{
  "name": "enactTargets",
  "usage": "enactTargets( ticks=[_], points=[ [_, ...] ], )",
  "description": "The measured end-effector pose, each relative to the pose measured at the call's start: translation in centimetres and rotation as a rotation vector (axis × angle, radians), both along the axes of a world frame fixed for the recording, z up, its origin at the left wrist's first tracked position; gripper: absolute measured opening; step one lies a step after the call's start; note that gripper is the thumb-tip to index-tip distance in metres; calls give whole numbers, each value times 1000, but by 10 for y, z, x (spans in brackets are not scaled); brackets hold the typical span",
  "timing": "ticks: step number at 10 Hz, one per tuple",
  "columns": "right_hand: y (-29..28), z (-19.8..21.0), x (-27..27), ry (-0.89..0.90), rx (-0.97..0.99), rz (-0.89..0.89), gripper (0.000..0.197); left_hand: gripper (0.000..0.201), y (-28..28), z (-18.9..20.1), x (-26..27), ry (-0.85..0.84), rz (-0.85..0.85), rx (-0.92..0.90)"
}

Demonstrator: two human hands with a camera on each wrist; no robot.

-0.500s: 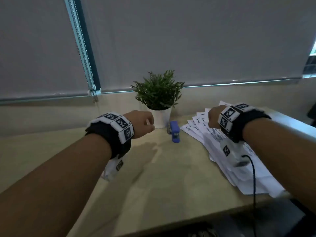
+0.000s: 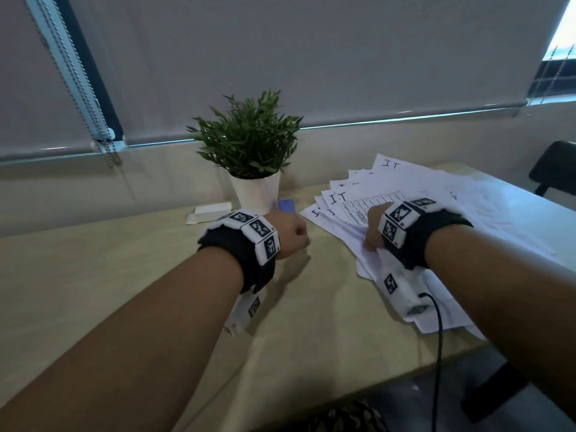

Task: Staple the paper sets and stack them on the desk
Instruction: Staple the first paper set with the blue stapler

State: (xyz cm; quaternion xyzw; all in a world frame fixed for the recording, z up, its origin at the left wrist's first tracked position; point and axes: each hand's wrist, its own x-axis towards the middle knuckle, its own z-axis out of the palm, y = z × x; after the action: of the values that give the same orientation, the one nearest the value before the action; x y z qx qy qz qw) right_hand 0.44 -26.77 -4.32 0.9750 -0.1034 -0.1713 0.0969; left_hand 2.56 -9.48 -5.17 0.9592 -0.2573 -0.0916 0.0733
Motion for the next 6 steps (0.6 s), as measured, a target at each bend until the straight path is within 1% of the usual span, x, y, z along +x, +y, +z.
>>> enactTargets(
  ticks=[1,2,3,4,5,6],
  points=[
    [-11,11,-2,-143,-32,75,41,31,3,2,-9,0,30,-60],
    [1,38,-25,-342,14,86,36,41,9,6,-18,66,158,-302],
    [37,58,-57,-462,100,119,35,53,15,18,-34,315,336,-764],
    [84,52,-86,-494,204,277,27,54,30,33,-55,460,447,-1148],
    [124,36,-104,-316,481,423,34,56,62,33,-65,301,551,-1144],
    [143,24,-111,-126,623,478,47,63,111,18,-67,39,649,-832]
  ],
)
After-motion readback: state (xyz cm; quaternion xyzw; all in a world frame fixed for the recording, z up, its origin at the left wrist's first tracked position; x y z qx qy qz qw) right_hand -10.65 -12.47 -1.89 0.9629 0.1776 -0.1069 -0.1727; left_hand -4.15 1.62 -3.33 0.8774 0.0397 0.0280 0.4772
